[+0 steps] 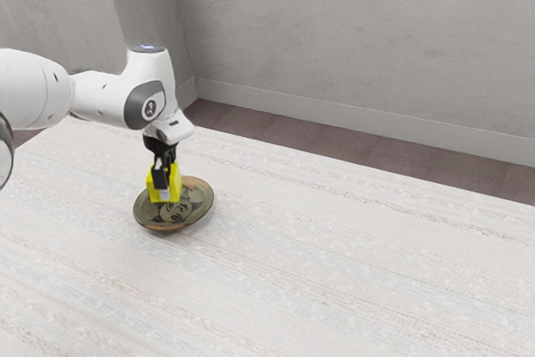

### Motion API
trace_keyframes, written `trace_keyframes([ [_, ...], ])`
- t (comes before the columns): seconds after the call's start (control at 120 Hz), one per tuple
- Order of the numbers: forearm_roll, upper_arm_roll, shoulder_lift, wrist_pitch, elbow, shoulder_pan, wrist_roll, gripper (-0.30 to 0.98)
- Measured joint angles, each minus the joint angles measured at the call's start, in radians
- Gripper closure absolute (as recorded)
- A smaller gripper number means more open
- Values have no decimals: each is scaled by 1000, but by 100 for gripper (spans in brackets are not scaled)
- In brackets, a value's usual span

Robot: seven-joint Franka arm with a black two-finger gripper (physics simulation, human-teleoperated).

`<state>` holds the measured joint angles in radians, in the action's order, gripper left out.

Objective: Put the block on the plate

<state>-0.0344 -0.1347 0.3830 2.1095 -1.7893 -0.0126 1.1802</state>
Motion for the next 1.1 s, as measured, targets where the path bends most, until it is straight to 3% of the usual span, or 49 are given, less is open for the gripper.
trace_keyframes([
  [0.267, -6, 0, 110, -9, 63, -20, 5, 40],
  [0.533, -1, 0, 112, -21, 64, -22, 14, 14],
  [0.75, 7, 1, -43, -101, 51, -10, 16, 5],
  [1.1, 31, 1, -219, -290, 116, 115, -40, 1],
])
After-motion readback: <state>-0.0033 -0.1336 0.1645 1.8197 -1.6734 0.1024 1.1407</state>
